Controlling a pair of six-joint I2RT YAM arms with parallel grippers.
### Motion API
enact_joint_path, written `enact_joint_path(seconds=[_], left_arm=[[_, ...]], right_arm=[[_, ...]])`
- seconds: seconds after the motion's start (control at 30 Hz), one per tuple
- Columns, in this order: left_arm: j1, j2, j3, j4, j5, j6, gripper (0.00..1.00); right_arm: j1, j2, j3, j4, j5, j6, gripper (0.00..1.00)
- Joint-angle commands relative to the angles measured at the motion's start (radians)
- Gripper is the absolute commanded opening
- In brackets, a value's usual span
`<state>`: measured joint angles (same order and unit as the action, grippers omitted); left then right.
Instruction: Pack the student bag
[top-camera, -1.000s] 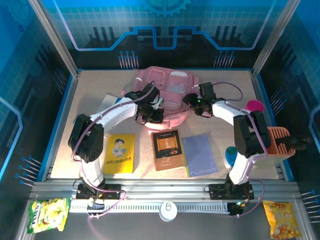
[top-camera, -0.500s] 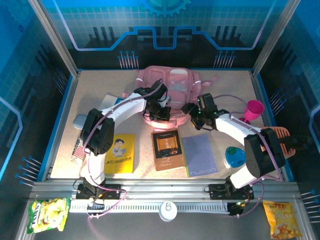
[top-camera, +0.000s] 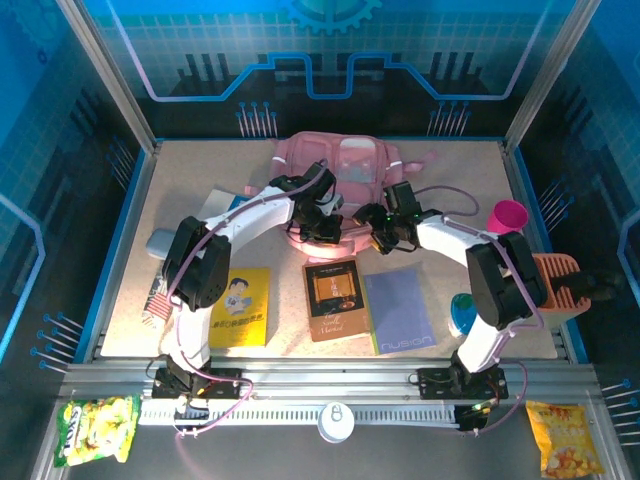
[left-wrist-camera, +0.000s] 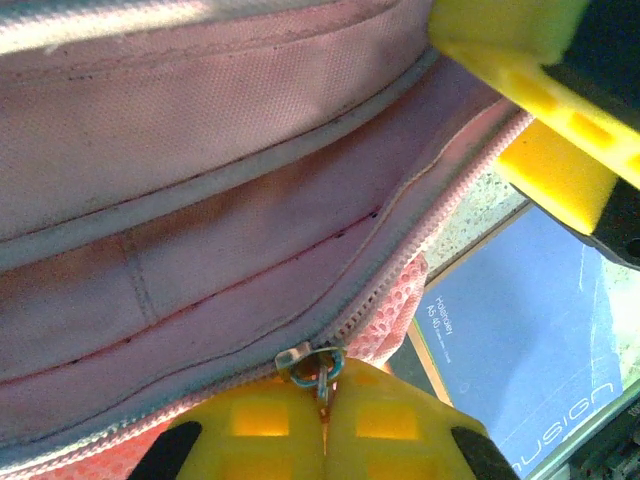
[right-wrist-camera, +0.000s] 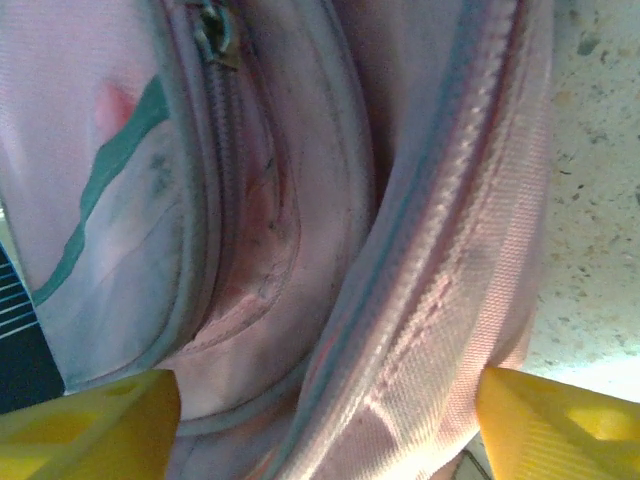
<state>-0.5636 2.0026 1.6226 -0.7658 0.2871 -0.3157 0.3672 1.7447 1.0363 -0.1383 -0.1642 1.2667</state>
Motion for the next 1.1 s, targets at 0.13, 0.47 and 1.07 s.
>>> enact_joint_path(seconds=[0.13,0.47,1.07], left_arm=[[-0.009,0.014,0.079,-0.106,-0.045,0.049,0.0],[0.035,-0.042,0.056,-0.152,-0.033,0.111,0.0],[0.175,-0.072,-0.067,-0.164,-0.168,0.275,0.0]], right_arm=[[0.014,0.051,0.015,-0.001,-0.02,0.012,0.61],[-0.035,0.019,0.062,-0.055,0.062,-0.083,0.16],[-0.136,-0.048,0.162,-0.162,0.113,-0.29,0.1]])
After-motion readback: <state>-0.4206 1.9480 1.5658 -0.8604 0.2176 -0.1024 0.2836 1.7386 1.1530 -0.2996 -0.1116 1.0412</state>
